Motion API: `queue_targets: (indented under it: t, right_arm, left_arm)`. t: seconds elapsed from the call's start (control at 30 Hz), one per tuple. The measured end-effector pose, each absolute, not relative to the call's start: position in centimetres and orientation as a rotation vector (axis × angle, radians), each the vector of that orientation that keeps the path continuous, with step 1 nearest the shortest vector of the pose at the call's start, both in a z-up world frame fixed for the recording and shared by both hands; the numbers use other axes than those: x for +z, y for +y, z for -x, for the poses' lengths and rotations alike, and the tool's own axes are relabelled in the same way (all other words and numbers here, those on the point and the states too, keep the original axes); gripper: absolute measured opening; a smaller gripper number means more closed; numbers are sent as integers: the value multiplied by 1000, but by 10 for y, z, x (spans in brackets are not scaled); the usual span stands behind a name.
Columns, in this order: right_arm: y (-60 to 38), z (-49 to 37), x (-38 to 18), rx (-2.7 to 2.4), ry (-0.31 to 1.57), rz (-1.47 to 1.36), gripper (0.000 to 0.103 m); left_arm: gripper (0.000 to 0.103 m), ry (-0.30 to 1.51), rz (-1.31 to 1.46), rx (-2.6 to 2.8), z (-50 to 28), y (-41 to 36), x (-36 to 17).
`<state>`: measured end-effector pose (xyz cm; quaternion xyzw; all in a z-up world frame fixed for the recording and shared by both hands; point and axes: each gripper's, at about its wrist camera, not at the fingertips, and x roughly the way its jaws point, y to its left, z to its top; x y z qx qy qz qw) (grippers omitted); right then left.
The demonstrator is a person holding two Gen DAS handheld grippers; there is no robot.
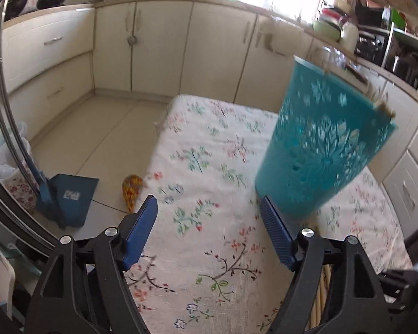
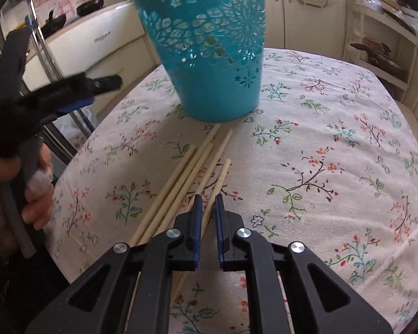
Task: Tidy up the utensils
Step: 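Close the right gripper on a wooden stick beside the bin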
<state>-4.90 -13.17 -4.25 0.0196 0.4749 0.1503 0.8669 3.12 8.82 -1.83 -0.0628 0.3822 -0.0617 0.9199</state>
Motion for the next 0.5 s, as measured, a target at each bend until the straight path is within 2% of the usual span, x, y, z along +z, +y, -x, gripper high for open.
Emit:
queue_targets:
  t: [0.13, 0.23, 0.37, 0.5]
  right_arm:
    - [-132, 47, -42, 265, 1011, -48, 10]
    - [-120, 51, -42, 281, 1000, 22, 10]
    - [-142, 49, -40, 289, 1010, -130, 6]
    - [-176, 55, -12, 354, 926, -336, 6]
  left_arm:
    - [82, 794, 136, -141, -35, 82, -30]
    - [82, 844, 161, -138, -40, 82, -36]
    - [83, 838, 224, -134, -37, 92, -39]
    - [85, 853, 215, -128, -36, 88, -40]
